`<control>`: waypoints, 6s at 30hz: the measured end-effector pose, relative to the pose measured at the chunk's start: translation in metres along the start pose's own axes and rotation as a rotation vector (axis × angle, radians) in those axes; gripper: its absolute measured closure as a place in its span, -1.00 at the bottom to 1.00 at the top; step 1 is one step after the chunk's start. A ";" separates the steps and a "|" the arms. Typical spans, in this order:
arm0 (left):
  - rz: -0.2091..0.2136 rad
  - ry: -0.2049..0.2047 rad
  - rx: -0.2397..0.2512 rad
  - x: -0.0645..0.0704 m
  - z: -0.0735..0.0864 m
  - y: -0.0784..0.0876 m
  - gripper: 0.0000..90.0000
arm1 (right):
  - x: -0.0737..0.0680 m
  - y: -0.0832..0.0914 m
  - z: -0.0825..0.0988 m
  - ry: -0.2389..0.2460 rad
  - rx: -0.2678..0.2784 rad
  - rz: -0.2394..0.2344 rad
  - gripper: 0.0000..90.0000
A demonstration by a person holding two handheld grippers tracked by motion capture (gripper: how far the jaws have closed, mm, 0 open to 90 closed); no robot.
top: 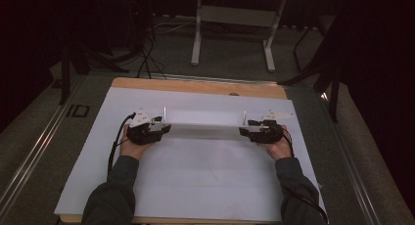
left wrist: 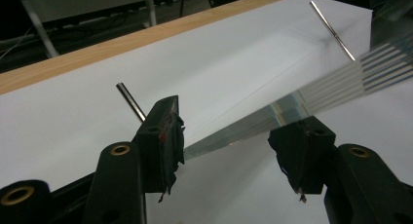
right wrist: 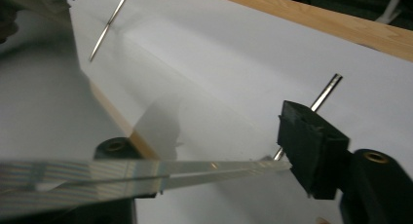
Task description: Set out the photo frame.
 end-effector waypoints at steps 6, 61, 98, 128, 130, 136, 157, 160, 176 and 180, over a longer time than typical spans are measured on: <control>0.004 0.008 0.004 -0.001 0.000 -0.001 0.01 | 0.002 -0.001 0.002 -0.034 0.016 0.012 -0.24; -0.167 -0.026 0.011 0.004 -0.031 -0.009 0.04 | 0.000 -0.001 -0.028 0.090 0.063 0.214 0.12; -0.115 0.086 -0.038 0.017 -0.019 0.019 0.04 | -0.026 0.019 -0.025 0.006 0.102 0.132 0.17; -0.093 0.129 -0.019 0.024 -0.011 0.034 0.03 | -0.042 0.028 -0.014 -0.035 0.119 0.091 0.22; -0.095 0.129 -0.019 0.025 -0.011 0.036 0.03 | -0.043 0.028 -0.014 -0.039 0.116 0.088 0.22; -0.088 0.130 -0.023 0.025 -0.008 0.038 0.03 | -0.045 0.029 -0.013 -0.039 0.112 0.076 0.23; -0.078 0.136 -0.021 0.028 -0.003 0.042 0.07 | -0.042 0.029 -0.009 -0.038 0.135 0.050 0.23; -0.065 0.142 -0.014 0.026 -0.002 0.042 0.06 | -0.043 0.029 -0.009 -0.037 0.133 0.053 0.23; -0.048 0.137 -0.001 0.020 -0.003 0.049 0.04 | -0.040 0.034 -0.005 -0.016 0.112 0.063 0.18; -0.045 0.143 0.007 0.017 -0.004 0.055 0.07 | -0.037 0.037 -0.004 -0.019 0.110 0.063 0.18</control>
Point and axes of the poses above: each handheld gripper's, and its own axes: y roughly backward along the jaws, z roughly out of its underside, x roughly to its right, the point moved 2 cm from there along -y, roughly forward along the jaws, and after that the axes turned 8 degrees about y, right-handed, at the moved point
